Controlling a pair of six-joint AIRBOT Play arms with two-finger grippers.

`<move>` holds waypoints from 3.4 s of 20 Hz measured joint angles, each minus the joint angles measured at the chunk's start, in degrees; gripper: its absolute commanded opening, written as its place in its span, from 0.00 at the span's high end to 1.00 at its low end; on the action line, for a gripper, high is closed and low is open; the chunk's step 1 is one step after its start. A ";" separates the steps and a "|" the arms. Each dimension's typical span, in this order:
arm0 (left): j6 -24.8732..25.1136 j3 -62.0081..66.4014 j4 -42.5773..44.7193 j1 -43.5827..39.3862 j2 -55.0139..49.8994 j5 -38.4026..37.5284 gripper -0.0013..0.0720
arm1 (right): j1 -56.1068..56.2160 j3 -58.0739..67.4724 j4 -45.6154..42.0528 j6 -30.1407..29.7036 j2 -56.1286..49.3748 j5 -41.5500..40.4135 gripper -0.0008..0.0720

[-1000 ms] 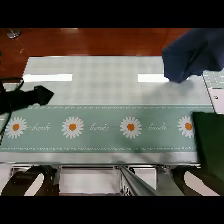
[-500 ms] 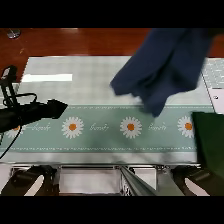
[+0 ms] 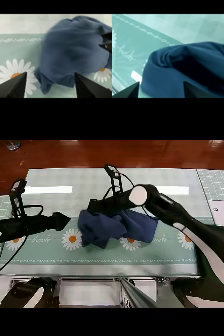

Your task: Fold the shirts.

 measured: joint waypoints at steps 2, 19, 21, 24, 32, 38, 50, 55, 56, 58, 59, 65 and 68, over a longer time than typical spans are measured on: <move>0.00 -0.02 -0.07 -0.04 -0.09 -2.93 0.02 | -5.44 3.82 0.48 -1.42 0.00 4.31 0.13; 15.34 -19.21 -41.11 -13.16 -18.36 23.28 0.05 | -52.30 -51.52 -3.67 -8.79 39.56 12.22 0.14; 15.98 -15.58 -42.23 -14.34 -23.04 25.05 0.96 | -52.41 -53.44 -2.97 -9.55 39.80 12.11 0.14; 19.39 -9.73 -42.95 -14.49 -27.67 24.63 0.95 | -49.75 -54.90 -2.58 -10.23 38.18 12.55 0.14; 27.30 1.84 -43.43 -10.12 -30.08 12.61 0.95 | -37.66 -52.09 6.51 -11.43 24.52 4.09 0.14; 28.39 4.55 -43.47 -4.63 -29.31 6.43 0.95 | -30.71 -41.13 12.98 -14.45 11.93 3.23 0.95; 21.51 48.33 -39.47 17.90 -24.00 -14.34 0.95 | -32.81 24.52 -5.73 -9.46 20.74 18.51 0.95; 16.94 60.35 -26.14 22.14 -16.52 -22.88 0.95 | -32.96 32.46 -15.93 -8.44 34.67 23.52 0.95; 16.59 61.05 -23.26 22.29 -14.56 -24.00 0.95 | -32.96 33.03 -18.27 -7.93 37.24 24.79 0.95; 15.82 61.61 -17.16 21.51 -10.47 -25.35 0.95 | -32.96 33.68 -23.71 -6.71 41.51 27.78 0.95; 15.28 61.29 -13.84 20.55 -8.52 -25.86 0.95 | -32.96 33.86 -26.40 -5.95 43.17 29.59 0.95; 12.02 44.83 0.90 12.35 2.16 -27.12 0.95 | -32.96 23.63 -35.69 -2.78 49.57 40.76 0.95; 11.04 29.59 2.54 10.93 4.39 -26.60 0.95 | -32.96 9.09 -35.91 -0.96 51.15 40.04 0.95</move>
